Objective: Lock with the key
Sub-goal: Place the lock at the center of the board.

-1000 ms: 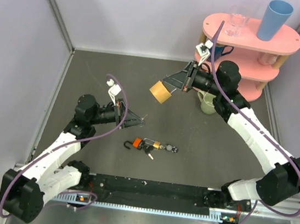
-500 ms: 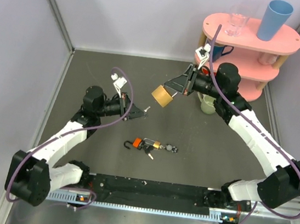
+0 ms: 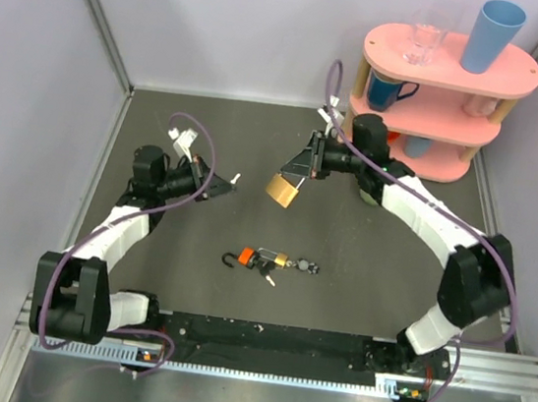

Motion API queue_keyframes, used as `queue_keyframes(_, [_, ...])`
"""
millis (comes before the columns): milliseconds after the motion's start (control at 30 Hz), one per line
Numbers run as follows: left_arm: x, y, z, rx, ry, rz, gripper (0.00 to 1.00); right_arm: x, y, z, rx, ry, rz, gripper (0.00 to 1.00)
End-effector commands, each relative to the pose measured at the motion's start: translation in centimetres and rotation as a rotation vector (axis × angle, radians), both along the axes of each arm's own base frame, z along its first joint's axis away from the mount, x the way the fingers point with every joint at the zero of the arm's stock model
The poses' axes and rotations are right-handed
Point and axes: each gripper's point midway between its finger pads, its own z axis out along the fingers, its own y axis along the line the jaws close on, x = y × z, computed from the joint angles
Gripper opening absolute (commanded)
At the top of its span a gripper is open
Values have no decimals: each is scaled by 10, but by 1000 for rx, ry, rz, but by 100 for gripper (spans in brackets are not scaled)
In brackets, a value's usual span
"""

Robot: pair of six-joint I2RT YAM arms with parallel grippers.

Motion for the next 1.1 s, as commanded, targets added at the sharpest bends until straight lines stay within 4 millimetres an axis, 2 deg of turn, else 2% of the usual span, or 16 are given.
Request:
queue_keyframes(0, [-4,17,-16,-16,31,21,0,8,24,23,36,-68,75,0])
queue_keyframes(33, [2,33,-20,-15,42,72,0,9,32,8,16,-36,89,0])
queue_keyframes(133, [1,48,-35,-17,79,119,0,10,51,-6,-16,-18,120,0])
queue_keyframes(167, [0,51,-40,-17,93,131,0,14,59,-25,-40,11,130,0])
queue_keyframes(200, [-2,54,-47,-17,114,140,0,18,64,-23,-40,1,137,0])
queue_keyframes(233, [-2,59,-51,-15,123,154,0,15,73,-33,-56,15,150,0])
queue_keyframes(267, [-3,60,-55,-15,140,160,0,18,79,-51,-82,46,159,0])
queue_keyframes(367, [-8,65,-71,-11,182,178,0,17,98,-66,-104,62,191,0])
queue_keyframes(400, [-11,66,-80,-11,207,187,0,20,107,-81,-119,82,201,0])
queue_keyframes(533, [-15,70,-94,-10,239,225,0,16,131,-118,-155,127,251,0])
queue_keyframes(600, [-16,72,-101,-2,244,247,0,11,144,-123,-156,125,282,0])
queue_keyframes(633, [-16,73,-102,2,239,250,0,9,149,-138,-169,149,294,0])
queue_keyframes(700, [-16,74,-107,12,246,263,0,6,158,-143,-171,141,315,0])
queue_keyframes(800, [-16,75,-110,15,253,267,0,4,168,-157,-187,137,335,0])
queue_keyframes(833, [-16,75,-112,17,255,269,0,3,169,-168,-200,151,340,0])
queue_keyframes(1067, [-14,77,-122,19,269,281,0,-7,169,-197,-261,172,384,1])
